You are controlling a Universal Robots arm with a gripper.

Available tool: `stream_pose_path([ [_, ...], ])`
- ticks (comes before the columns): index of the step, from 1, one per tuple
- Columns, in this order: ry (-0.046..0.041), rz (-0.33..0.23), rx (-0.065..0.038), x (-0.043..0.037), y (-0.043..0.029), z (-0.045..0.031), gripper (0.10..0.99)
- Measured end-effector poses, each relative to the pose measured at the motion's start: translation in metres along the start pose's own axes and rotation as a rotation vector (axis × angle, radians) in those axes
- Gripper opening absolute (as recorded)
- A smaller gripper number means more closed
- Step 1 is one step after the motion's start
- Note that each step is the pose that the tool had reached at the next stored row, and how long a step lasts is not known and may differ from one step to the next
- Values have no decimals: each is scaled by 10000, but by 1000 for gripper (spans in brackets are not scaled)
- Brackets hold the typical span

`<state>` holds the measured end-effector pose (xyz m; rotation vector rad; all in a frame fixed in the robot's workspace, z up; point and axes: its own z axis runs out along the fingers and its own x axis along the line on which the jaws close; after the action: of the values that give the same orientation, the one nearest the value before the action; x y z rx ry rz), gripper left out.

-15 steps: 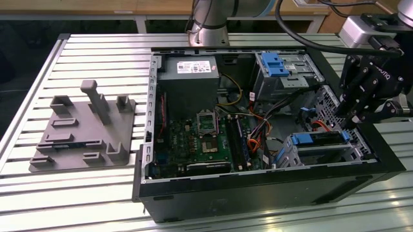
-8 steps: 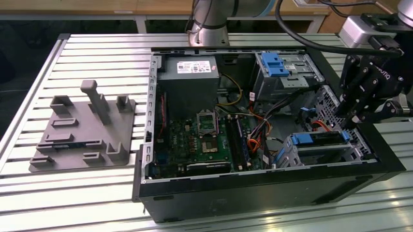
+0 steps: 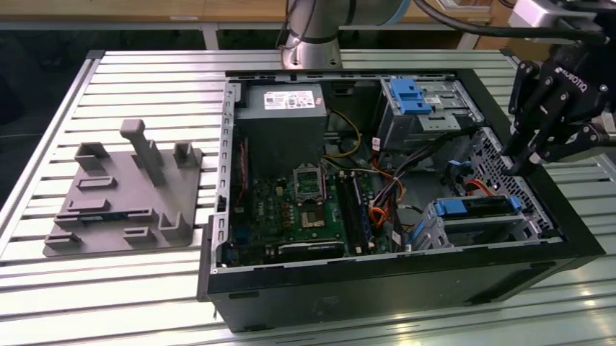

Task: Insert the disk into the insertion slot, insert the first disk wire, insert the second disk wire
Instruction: 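Insert the second disk wire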

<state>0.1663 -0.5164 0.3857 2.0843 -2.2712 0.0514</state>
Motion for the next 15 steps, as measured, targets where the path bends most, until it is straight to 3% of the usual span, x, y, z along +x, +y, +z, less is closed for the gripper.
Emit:
stream_pose_path([
  [6,620,-2,56,-113,51,9,357],
  [8,775,-17,86,-148,60,24,357],
  [12,803,-125,326,-217,67,52,357],
  [13,810,-189,465,-250,70,66,357],
  [15,816,-267,575,-278,72,79,357],
])
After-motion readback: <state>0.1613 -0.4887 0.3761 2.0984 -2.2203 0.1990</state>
